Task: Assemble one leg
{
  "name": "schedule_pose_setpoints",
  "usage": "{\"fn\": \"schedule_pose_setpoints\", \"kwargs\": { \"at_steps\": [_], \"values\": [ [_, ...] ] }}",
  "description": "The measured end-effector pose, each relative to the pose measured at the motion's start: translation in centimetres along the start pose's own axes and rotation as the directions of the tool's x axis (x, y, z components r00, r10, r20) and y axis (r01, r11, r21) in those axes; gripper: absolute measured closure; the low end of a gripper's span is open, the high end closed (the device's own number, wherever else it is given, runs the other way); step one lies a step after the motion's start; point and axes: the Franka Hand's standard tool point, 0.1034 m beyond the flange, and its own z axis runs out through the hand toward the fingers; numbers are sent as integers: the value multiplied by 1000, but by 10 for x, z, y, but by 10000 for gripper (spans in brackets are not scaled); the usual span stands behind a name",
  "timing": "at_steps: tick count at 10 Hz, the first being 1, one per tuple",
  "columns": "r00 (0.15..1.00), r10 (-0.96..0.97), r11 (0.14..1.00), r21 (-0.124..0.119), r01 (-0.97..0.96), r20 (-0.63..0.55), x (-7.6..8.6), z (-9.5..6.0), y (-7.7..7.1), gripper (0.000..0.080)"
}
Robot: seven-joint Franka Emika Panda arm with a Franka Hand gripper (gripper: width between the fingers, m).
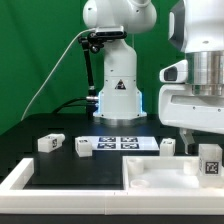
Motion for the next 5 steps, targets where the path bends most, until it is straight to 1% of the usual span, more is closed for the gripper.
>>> {"fn": "schedule_pose_setpoints", "kwargs": {
  "at_steps": [1, 2, 3, 4, 5],
  "values": [
    [994, -105, 994, -1, 105, -3, 2, -1, 0, 151],
    [962, -274, 962, -9, 274, -9, 4, -2, 0, 151],
    [936, -353, 936, -13, 353, -10, 4, -2, 0, 151],
    [882, -472, 882, -22, 472, -11, 4, -2, 0, 151],
    [846, -533, 846, -25, 532, -11, 3, -2, -1, 151]
  ]
}}
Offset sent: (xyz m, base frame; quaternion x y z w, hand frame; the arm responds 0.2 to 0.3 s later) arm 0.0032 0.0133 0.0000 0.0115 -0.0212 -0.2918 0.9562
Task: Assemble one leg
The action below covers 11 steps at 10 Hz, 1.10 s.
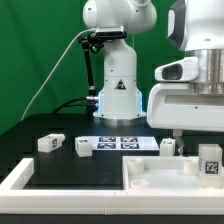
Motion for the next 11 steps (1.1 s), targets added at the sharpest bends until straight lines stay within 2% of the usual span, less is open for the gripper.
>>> {"fn": "schedule_pose_setpoints", "kwargs": {
  "at_steps": [1, 2, 3, 4, 5, 7, 8, 10, 11],
  "values": [
    [1000, 0, 1000, 0, 0, 0, 0, 0, 0, 151],
    [1000, 1, 1000, 0, -1, 0, 0, 0, 0, 248],
    [1000, 1, 1000, 0, -1, 0, 0, 0, 1, 388],
    [1000, 1, 1000, 0, -1, 0, 0, 0, 1, 388],
    [1000, 6, 1000, -1, -6, 1, 0, 0, 1, 509],
    [999, 42, 999, -2, -42, 1, 0, 0, 2, 509],
    [992, 126, 992, -4, -126, 1, 0, 0, 4, 509],
    [954, 299, 954, -15, -299, -7, 0, 0, 16, 508],
    [936, 352, 935, -29, -353, -10, 1, 0, 22, 505]
  ]
}}
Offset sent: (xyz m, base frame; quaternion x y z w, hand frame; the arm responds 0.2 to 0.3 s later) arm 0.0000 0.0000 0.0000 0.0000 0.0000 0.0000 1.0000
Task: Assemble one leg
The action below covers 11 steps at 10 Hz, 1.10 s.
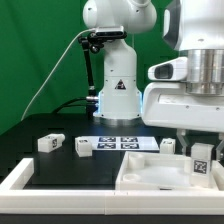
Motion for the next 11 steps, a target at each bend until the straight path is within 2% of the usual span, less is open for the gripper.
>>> {"fn": "schedule_pose_setpoints", "kwargs": {
  "at_steps": [3, 4, 5, 6, 7, 11],
  "values": [
    [1000, 0, 1000, -2, 0, -1, 1, 0, 1, 505],
    [1000, 1, 1000, -2, -1, -1, 1, 1, 2, 423],
    [1000, 1, 1000, -3, -1, -1, 1, 1, 2, 423],
    [1000, 1, 1000, -3, -1, -1, 1, 1, 2, 234],
    [1000, 1, 1000, -3, -1, -1, 1, 1, 2, 175],
    [1000, 1, 1000, -4, -1, -1, 1, 2, 2, 151]
  ]
}}
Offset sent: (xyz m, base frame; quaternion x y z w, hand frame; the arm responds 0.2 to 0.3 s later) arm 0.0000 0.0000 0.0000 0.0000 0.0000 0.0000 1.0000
